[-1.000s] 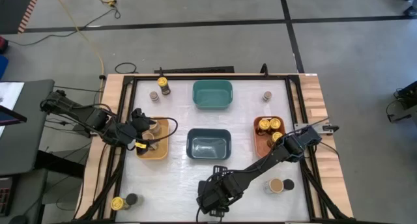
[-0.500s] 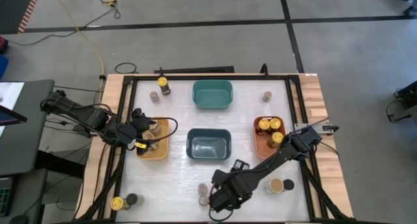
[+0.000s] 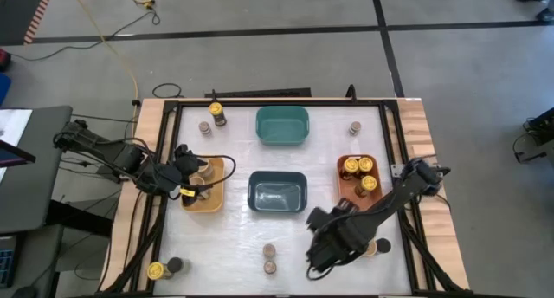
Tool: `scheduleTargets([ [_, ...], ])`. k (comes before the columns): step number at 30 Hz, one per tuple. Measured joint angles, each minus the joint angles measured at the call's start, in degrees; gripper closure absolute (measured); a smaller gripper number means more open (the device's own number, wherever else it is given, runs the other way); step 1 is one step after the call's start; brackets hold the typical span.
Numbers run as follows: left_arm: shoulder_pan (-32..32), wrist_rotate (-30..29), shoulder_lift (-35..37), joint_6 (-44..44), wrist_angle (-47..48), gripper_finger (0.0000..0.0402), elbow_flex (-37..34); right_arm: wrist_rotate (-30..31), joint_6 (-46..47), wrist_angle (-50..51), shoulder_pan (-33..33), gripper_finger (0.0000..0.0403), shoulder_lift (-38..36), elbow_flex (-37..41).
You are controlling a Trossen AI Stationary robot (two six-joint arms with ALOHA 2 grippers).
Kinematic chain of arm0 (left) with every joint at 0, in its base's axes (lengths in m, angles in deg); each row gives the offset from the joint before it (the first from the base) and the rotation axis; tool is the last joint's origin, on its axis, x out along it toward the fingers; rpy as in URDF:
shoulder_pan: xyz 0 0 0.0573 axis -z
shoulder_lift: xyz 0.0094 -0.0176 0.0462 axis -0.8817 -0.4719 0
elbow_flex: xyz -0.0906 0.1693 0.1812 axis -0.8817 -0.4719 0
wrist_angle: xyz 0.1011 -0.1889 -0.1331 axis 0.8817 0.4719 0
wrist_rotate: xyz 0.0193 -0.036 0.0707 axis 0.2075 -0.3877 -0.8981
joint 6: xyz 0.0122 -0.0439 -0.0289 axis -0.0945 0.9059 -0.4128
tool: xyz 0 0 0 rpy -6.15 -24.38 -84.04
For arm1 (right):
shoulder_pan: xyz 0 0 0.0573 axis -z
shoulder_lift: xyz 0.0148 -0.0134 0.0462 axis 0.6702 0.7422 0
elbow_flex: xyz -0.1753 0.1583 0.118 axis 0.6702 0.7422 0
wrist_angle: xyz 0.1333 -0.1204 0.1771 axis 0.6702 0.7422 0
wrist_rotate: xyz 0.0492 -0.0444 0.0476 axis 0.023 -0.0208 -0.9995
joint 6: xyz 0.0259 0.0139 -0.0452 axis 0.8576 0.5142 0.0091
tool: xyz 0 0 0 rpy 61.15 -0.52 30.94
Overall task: Sort spices by type
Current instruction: Put the yellow seasoning bottle into the orange bin
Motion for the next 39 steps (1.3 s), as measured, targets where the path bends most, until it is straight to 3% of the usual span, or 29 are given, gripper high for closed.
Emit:
scheduleTargets([
  [10, 0.0, -1.3, 0.0, 2.6, 0.0, 0.0043, 0.0, 1.2, 13.6, -0.2, 1.0, 0.0149, -20.6, 20.4],
  [17, 0.0, -4.2, 0.0, 3.2, -0.7, 0.0043, 0.0, 1.3, 18.6, -2.9, 3.8, 0.0146, -29.5, 30.6],
  [29, 0.0, -5.1, 0.0, 5.4, -0.8, 0.0043, 0.0, 1.0, 9.0, -10.6, 11.3, 0.0144, -31.5, 38.7],
  [39, 0.0, -5.1, 0.0, 6.3, -0.8, 0.0043, 0.0, 0.9, 7.7, -14.6, 13.5, 0.0143, -31.2, 43.6],
])
